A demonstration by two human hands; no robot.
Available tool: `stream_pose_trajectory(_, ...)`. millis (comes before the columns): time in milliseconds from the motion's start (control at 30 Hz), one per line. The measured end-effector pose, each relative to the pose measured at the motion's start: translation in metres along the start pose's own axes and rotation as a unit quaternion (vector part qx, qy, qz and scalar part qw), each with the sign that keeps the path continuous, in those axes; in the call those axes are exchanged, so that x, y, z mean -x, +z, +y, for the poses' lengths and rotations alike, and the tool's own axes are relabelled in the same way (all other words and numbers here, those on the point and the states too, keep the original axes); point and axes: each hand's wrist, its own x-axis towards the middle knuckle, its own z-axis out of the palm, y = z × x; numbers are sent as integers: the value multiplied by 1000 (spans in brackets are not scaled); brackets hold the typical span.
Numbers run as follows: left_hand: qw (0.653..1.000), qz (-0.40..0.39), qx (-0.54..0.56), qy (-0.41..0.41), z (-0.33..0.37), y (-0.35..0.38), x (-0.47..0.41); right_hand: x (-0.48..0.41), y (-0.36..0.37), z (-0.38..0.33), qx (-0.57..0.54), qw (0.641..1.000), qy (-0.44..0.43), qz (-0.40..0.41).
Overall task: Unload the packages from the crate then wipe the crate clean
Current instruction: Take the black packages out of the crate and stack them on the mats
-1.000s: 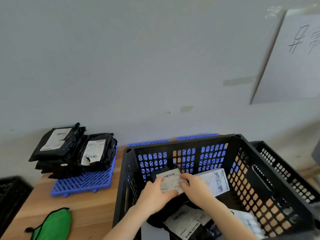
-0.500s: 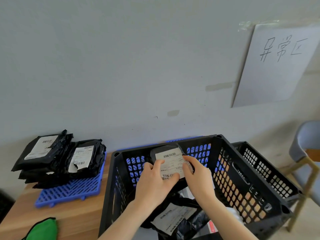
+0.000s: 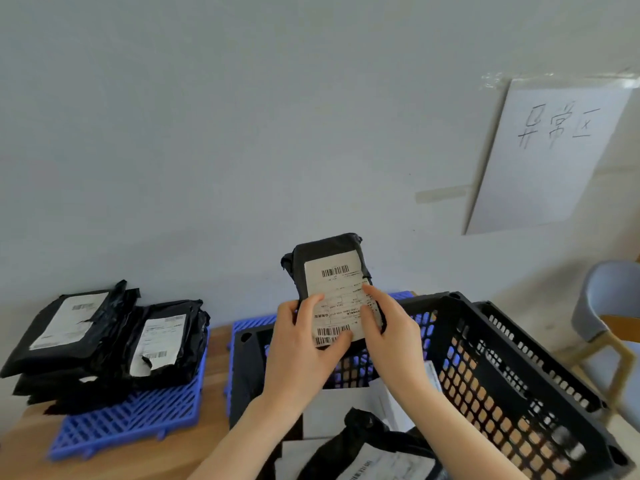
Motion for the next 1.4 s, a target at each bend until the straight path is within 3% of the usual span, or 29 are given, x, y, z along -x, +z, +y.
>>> stream_pose_trajectory(200, 998, 50, 6, -22, -80, -58, -21, -16, 97, -34, -5, 996, -47, -82)
stream_pose_trajectory(367, 994, 69, 4, -88, -171, -103, -29, -26, 202, -54, 16, 985, -54, -164)
stream_pose_trajectory(600, 984, 27, -34, -173, -307, -147, -24, -18, 348, -52, 68, 955, 7, -290)
stream_pose_trajectory(800, 970, -23, -61, -233, -379, -160, -12, -7, 420, -43, 86, 926, 48, -366)
stream_pose_trajectory(1400, 955, -97, -102, -260, -424, -153, -51, -13, 490, -23, 112, 936, 55, -330)
